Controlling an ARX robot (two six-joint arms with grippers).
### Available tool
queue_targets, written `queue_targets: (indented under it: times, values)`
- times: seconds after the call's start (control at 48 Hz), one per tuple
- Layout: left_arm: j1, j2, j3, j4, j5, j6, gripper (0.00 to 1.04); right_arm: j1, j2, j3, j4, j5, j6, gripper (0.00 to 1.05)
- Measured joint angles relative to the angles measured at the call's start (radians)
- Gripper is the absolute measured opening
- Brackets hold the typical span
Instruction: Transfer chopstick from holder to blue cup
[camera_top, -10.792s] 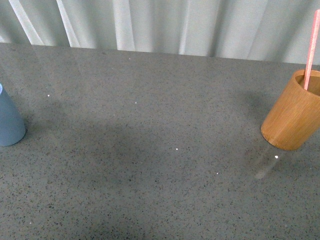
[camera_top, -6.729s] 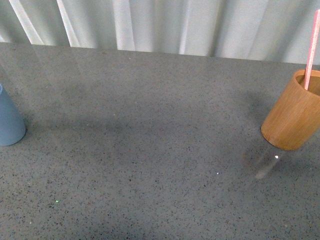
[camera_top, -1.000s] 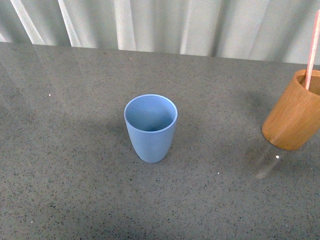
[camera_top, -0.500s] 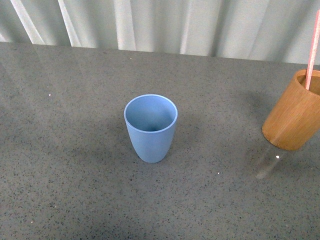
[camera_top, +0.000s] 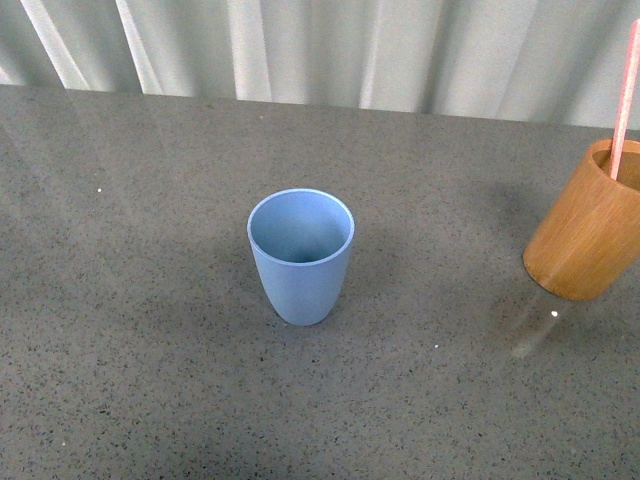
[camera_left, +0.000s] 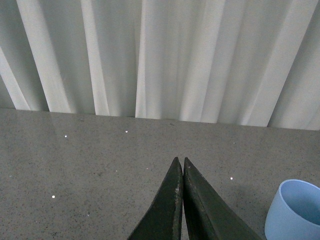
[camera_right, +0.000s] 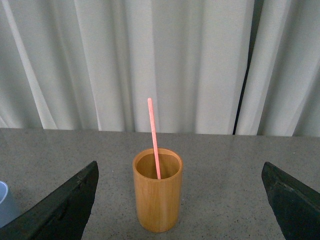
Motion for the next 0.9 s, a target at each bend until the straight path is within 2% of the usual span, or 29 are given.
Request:
queue_targets:
  times: [0.292, 0.688, 0.792, 0.896]
  values:
    - [0.0, -0.145, 0.0, -0.142, 0.0, 0.0, 0.04, 0.0, 0.0, 0.0, 0.0, 0.0, 0.0, 0.95]
    - [0.0, -0.243, 0.0, -0.24, 0.0, 0.0, 0.04, 0.0, 0.0, 0.0, 0.0, 0.0, 0.0, 0.95]
    - [0.0, -0.37, 0.0, -0.402, 0.002, 0.001, 0.04, 0.0, 0.0, 0.0, 0.0, 0.0, 0.0, 0.95]
    - [0.0, -0.414, 0.0, -0.415, 0.002, 0.002, 0.04, 0.0, 0.0, 0.0, 0.0, 0.0, 0.0, 0.95]
